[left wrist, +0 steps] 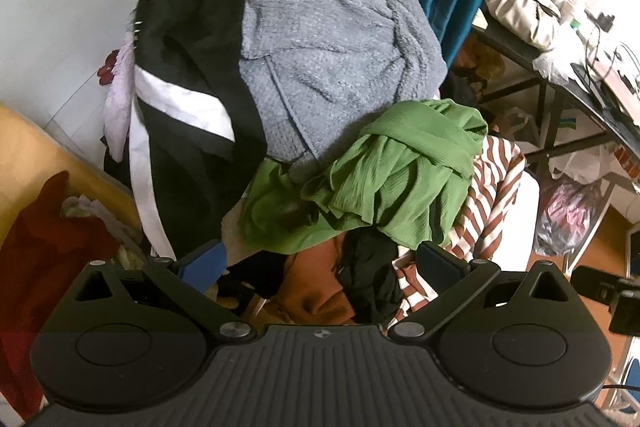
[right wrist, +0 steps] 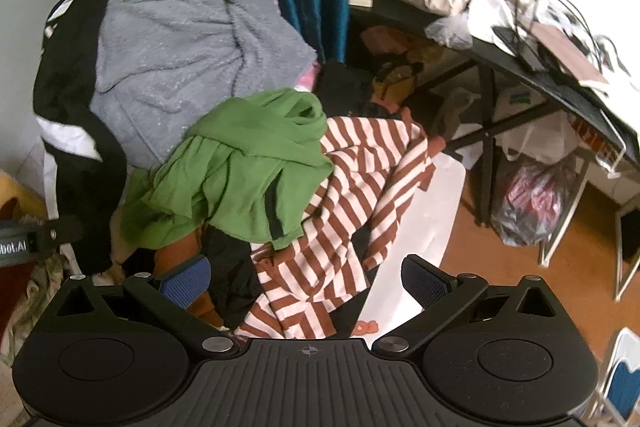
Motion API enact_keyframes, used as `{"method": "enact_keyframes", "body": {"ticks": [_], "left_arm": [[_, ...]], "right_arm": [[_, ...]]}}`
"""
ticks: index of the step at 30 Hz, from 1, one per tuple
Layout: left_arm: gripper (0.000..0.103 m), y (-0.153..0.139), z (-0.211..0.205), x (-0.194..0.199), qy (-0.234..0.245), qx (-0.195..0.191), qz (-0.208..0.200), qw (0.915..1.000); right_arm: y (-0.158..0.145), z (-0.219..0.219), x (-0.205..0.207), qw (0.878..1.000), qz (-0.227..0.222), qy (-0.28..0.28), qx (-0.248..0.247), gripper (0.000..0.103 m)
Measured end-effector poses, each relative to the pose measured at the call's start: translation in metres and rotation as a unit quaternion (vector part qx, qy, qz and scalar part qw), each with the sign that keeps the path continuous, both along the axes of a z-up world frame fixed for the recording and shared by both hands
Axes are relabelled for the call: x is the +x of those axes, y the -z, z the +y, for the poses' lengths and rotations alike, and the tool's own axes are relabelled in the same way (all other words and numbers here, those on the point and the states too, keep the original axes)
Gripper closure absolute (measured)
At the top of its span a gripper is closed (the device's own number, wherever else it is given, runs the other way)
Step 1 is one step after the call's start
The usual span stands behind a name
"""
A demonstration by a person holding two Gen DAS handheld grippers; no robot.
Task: Fold clothes
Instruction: 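Move both tools toward the green sweater on the clothes pile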
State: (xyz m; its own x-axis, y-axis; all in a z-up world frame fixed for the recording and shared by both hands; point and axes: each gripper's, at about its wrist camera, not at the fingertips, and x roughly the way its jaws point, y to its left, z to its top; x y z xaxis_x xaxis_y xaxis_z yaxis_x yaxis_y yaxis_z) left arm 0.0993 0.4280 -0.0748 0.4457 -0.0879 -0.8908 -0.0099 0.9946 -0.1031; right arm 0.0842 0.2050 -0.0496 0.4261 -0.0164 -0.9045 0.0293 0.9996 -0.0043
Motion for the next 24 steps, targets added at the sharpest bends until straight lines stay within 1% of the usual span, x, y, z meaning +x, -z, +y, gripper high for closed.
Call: {"method": "enact_keyframes", "body": {"ticks": [3, 11, 19, 24], "left_arm": [[0.0, -0.001, 0.005, -0.003, -0.017, -0.008, -0.003, 0.9998], [0.0, 0.004, 0.018, -0.012, -0.075, -0.029, 0.003, 0.9968], [0.0, 0.002, 0.008, -0.018, -0.069, -0.018, 0.002, 0.9975], [0.0, 0.003, 0.004, -0.021, -0.059, -0.021, 0.004, 0.998]], "right_arm": [[-0.001, 0.006, 0.0, 1.0, 0.001, -0.019, -0.011, 0.001], [0.0, 0.009, -0.001, 0.999, 0.004, -0.037, -0.023, 0.001], [0.002, 0.007, -0.007, 0.998, 0.004, -0.049, -0.026, 0.001], [0.003, -0.006, -0.014, 1.0, 0.004, -0.02, -0.014, 0.001]]}}
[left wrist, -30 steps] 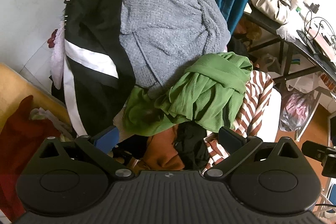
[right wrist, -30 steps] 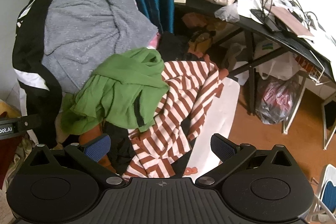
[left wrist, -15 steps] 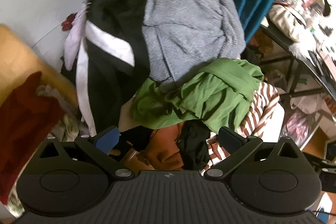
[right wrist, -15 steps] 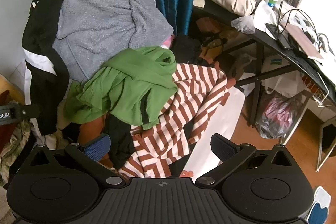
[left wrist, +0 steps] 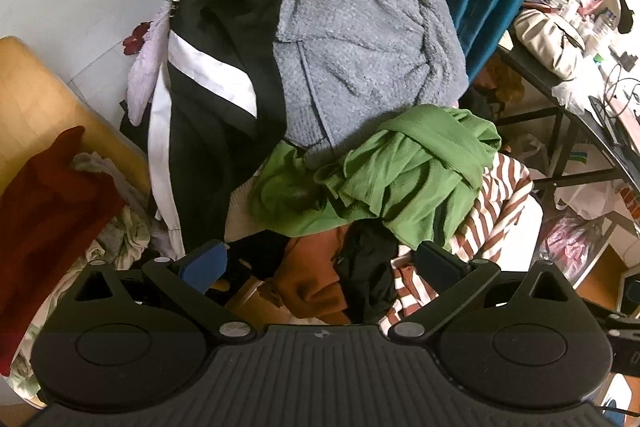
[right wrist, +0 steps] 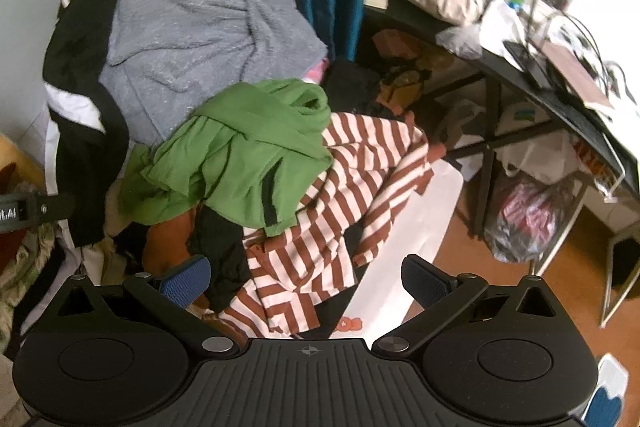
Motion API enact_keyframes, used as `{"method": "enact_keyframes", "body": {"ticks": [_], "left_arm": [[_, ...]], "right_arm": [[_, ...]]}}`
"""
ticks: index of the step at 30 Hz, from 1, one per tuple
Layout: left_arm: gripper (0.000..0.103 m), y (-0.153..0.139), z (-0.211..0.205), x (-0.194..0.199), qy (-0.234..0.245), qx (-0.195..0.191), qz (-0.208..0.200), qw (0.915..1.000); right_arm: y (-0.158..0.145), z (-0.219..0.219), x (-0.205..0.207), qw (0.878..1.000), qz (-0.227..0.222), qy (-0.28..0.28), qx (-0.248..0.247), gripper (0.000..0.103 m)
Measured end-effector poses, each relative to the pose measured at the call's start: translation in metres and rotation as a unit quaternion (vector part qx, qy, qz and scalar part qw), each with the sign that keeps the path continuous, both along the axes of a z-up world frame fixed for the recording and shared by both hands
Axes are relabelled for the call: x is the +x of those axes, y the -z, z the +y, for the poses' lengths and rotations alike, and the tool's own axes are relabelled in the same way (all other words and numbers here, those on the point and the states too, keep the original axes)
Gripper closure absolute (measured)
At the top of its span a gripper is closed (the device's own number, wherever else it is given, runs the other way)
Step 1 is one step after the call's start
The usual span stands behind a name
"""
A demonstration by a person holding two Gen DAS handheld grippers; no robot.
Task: Fold clothes
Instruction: 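Move both tools toward the green sweater on the clothes pile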
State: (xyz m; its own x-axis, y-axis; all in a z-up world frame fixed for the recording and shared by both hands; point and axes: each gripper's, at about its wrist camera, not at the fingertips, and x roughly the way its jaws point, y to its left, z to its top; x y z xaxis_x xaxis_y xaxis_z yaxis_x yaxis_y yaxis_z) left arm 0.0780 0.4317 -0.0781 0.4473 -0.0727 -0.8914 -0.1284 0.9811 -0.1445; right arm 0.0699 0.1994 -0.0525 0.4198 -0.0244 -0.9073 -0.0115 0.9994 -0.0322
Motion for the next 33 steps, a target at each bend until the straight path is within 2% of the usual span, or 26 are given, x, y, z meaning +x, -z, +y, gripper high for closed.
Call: {"method": "enact_keyframes", "body": {"ticks": [5, 12, 16, 24, 29, 33], "left_arm": [[0.0, 0.007, -0.002, 0.001, 0.014, -0.005, 0.015, 0.9998], [0.0, -0.002, -0.016, -0.002, 0.066, 0.009, -0.007, 0.9978], [0.0, -0.005, -0.011, -0.004, 0.063, 0.008, -0.011, 0.9979], [0.0, 0.002, 0.0, 0.0, 0.057, -0.019, 0.004, 0.9982], [0.0, 0.006, 0.011, 0.002, 0.036, -0.034, 0.009, 0.9987], [0.0, 0.009, 0.013, 0.005, 0.037, -0.032, 0.009, 0.9988]], "right_arm": [[-0.002, -0.013, -0.01, 0.999, -0.009, 0.038, 0.009, 0.001], [0.003, -0.019, -0.021, 0.998, -0.007, 0.066, 0.024, 0.001], [-0.002, -0.02, -0.027, 0.996, -0.013, 0.082, 0.028, 0.001], [-0.009, -0.016, -0.028, 0.995, -0.014, 0.093, 0.015, 0.001], [-0.005, -0.011, -0.023, 0.996, -0.002, 0.088, 0.01, 0.001], [0.001, -0.008, -0.018, 0.997, 0.002, 0.081, 0.006, 0.001]]}}
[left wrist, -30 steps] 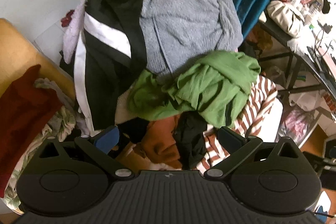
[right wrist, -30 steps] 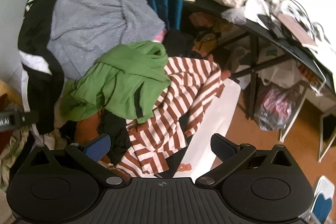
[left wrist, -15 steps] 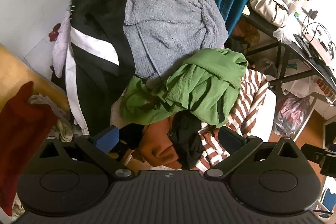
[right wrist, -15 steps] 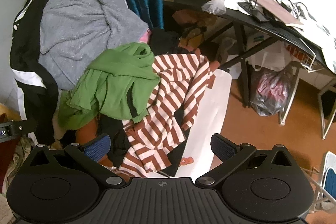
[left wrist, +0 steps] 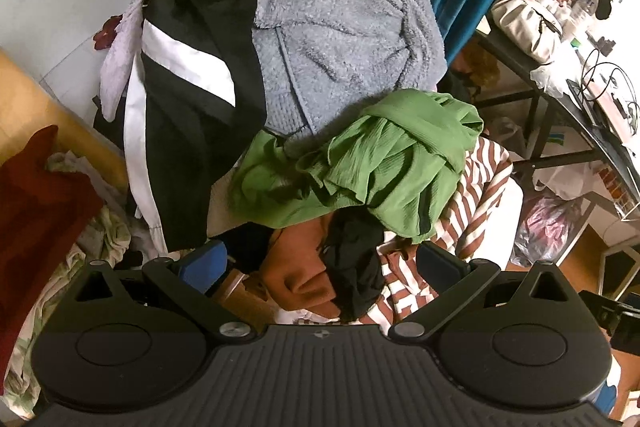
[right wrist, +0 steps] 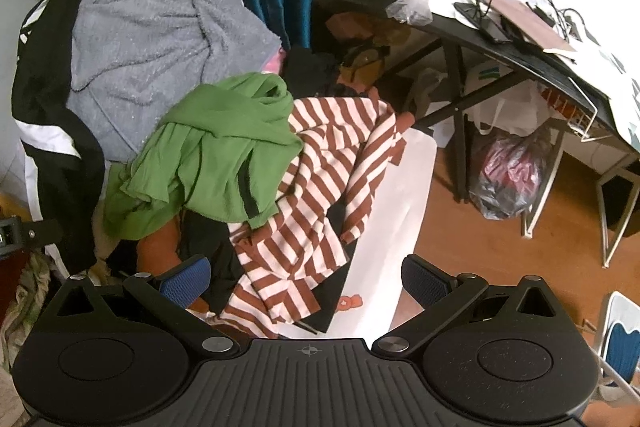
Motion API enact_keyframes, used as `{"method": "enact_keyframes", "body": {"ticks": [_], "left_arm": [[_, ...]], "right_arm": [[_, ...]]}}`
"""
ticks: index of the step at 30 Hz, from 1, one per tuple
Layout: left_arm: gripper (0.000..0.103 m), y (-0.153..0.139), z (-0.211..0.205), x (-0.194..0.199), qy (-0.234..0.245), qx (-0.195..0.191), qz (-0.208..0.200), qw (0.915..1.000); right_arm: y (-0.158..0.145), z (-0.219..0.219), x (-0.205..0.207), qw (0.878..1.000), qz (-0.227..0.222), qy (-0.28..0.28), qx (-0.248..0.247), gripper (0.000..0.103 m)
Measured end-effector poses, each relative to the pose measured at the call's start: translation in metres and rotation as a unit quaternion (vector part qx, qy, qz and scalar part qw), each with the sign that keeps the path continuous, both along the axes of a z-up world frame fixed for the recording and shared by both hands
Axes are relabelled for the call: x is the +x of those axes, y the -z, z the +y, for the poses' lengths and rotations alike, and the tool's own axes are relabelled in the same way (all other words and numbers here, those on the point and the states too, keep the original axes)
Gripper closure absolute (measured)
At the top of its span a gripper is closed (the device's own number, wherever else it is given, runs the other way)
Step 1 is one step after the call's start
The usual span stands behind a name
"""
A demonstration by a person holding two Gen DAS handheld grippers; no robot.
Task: Fold clothes
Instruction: 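Move both tools toward the green sweater on the clothes pile, then lower the right tool onto the green ribbed sweater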
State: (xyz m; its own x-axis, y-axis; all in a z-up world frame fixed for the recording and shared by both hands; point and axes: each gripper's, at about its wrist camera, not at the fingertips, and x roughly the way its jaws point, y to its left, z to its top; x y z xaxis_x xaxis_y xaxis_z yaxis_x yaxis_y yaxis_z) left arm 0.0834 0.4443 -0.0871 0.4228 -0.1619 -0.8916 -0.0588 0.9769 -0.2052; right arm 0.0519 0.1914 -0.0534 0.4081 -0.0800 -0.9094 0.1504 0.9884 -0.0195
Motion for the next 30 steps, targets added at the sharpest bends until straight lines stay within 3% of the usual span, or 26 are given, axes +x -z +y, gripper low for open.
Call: {"method": "enact_keyframes", "body": {"ticks": [6, 10, 20, 25, 30], "left_arm": [[0.0, 0.003, -0.002, 0.014, -0.001, -0.008, -0.008, 0.9999], [0.001, 0.005, -0.012, 0.031, 0.003, 0.016, -0.023, 0.9996], [0.001, 0.012, -0.042, 0.097, 0.022, 0.104, -0.023, 0.9941], [0.001, 0.005, -0.059, 0.128, 0.001, 0.124, -0.013, 0.9922], [0.0, 0.001, -0.079, 0.141, 0.015, 0.157, -0.03, 0.987]], "right_arm": [[0.006, -0.025, 0.014, 0.999, -0.01, 0.028, -0.016, 0.001], [0.017, -0.046, 0.025, 0.999, -0.012, 0.041, -0.021, 0.001], [0.067, -0.078, 0.094, 0.999, 0.008, 0.039, 0.026, 0.001], [0.074, -0.105, 0.125, 0.997, 0.004, 0.037, 0.065, 0.001], [0.083, -0.129, 0.151, 0.994, -0.001, 0.047, 0.096, 0.001]]}}
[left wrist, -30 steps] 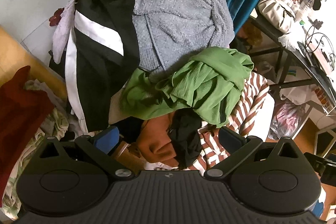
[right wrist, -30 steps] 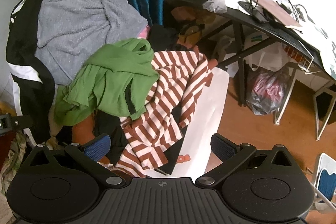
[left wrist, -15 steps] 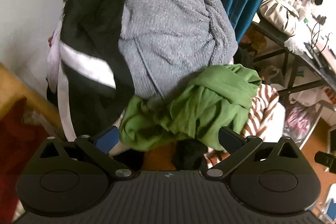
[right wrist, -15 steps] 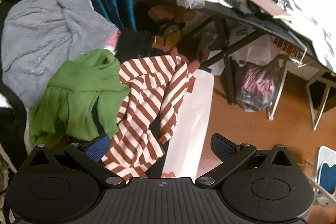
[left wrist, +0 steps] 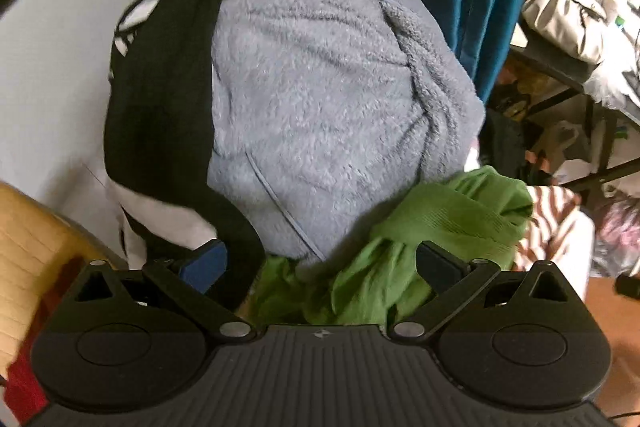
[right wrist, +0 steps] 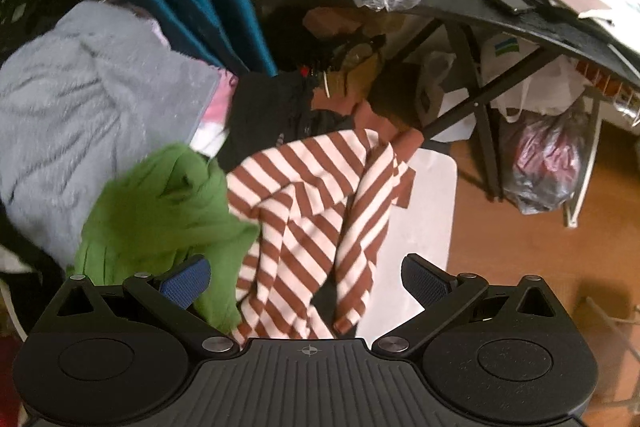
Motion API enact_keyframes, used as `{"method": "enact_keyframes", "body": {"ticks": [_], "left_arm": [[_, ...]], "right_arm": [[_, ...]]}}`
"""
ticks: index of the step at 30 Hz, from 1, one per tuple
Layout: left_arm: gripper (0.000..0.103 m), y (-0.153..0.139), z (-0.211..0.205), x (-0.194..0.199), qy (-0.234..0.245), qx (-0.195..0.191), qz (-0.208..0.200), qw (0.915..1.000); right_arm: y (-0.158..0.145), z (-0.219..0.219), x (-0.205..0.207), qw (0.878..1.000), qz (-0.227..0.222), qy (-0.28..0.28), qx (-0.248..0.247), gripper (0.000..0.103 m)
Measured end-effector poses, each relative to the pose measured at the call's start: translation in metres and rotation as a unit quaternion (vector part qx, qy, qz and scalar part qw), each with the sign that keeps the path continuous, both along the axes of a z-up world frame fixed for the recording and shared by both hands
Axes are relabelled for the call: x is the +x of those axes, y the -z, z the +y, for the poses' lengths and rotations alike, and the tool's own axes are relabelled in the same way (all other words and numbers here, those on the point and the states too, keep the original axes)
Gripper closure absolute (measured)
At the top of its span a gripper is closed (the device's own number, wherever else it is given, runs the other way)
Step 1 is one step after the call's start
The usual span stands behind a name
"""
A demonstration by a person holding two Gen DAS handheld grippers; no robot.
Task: Fold clothes
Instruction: 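Lower the right tool onto the green ribbed sweater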
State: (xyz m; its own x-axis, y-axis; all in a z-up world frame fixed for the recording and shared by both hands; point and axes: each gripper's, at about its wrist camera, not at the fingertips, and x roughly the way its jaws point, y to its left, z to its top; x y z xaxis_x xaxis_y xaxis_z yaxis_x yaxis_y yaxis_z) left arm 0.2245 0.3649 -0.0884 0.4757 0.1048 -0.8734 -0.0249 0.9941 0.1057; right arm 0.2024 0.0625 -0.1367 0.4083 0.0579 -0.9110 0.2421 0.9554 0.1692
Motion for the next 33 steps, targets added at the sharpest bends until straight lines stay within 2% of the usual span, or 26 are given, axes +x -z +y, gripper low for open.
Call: {"method": "enact_keyframes", "body": {"ticks": [2, 8, 11, 15, 19, 23, 28, 31, 33], "left_arm": [[0.0, 0.005, -0.005, 0.003, -0.002, 0.013, -0.002, 0.9999], [0.0, 0.034, 0.006, 0.02, -0.016, 0.002, 0.021, 0.9996], [0.001, 0.047, 0.016, 0.031, -0.007, 0.011, 0.019, 0.9997], [0.001, 0.059, 0.022, 0.05, 0.044, 0.033, 0.002, 0.9985], [0.0, 0.078, 0.023, 0.072, 0.115, 0.073, -0.016, 0.9905], [0.0, 0.088, 0.039, 0.096, 0.142, 0.054, -0.034, 0.9878], [0.0, 0.101, 0.063, 0.125, 0.14, 0.035, -0.031, 0.989], [0.0, 0.113, 0.067, 0.134, 0.157, 0.042, -0.03, 0.9863], [0.0, 0.118, 0.061, 0.133, 0.172, 0.063, -0.042, 0.9822]], "right_arm": [[0.003, -0.005, 0.005, 1.0, -0.001, -0.003, 0.004, 0.001], [0.022, 0.0, 0.016, 1.0, 0.004, -0.001, -0.001, 0.001], [0.031, 0.013, 0.021, 1.0, 0.003, 0.005, 0.0, 0.001], [0.042, 0.036, 0.027, 1.0, -0.005, 0.022, -0.002, 0.001], [0.053, 0.058, 0.034, 0.998, -0.009, 0.058, 0.004, 0.001], [0.067, 0.077, 0.048, 0.996, -0.012, 0.093, 0.007, 0.001], [0.083, 0.099, 0.067, 0.993, -0.023, 0.115, -0.005, 0.001], [0.102, 0.111, 0.078, 0.994, -0.014, 0.11, -0.02, 0.001], [0.113, 0.116, 0.081, 0.993, -0.008, 0.113, -0.023, 0.001]]}}
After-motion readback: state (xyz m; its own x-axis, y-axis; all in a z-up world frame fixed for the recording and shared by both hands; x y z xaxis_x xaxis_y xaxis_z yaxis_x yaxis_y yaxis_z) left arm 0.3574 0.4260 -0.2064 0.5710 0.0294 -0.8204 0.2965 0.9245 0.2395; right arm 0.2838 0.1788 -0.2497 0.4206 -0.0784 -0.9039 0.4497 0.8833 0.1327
